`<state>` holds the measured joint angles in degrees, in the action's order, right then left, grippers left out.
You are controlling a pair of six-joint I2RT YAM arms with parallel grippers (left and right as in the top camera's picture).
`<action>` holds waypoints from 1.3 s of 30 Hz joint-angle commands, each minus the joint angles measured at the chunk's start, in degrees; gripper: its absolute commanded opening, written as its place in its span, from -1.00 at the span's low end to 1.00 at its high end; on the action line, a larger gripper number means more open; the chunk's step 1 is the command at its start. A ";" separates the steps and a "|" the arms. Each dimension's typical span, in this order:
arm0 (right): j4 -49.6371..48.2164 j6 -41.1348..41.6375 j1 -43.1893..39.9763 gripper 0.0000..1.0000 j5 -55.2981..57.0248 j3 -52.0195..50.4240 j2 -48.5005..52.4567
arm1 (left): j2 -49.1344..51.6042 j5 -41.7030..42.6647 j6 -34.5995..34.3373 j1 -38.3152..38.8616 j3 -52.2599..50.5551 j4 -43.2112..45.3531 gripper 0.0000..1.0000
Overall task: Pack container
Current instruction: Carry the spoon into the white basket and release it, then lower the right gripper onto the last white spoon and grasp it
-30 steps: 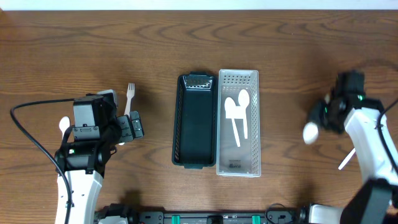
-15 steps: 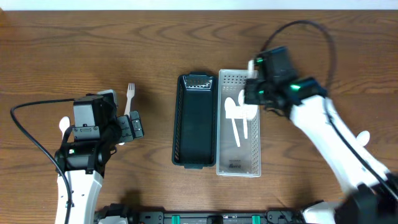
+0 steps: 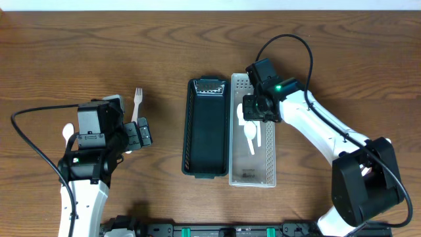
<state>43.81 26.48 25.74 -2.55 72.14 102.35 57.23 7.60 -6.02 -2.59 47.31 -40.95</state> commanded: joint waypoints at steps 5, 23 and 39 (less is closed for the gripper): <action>10.43 -1.03 -6.21 -0.17 8.98 14.58 -10.14 | 0.11 0.57 -0.26 -0.35 1.31 -0.07 0.96; 19.85 -5.07 -54.14 0.43 8.57 2.75 -17.46 | 1.88 0.57 -0.28 -0.35 1.31 0.31 0.96; 0.61 -12.22 -65.07 0.46 3.08 -14.86 -8.09 | 1.95 0.57 -0.28 -0.35 1.31 0.31 0.96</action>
<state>45.47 15.79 -38.83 1.50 58.46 92.95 58.89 7.57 -6.02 -2.59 47.31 -40.56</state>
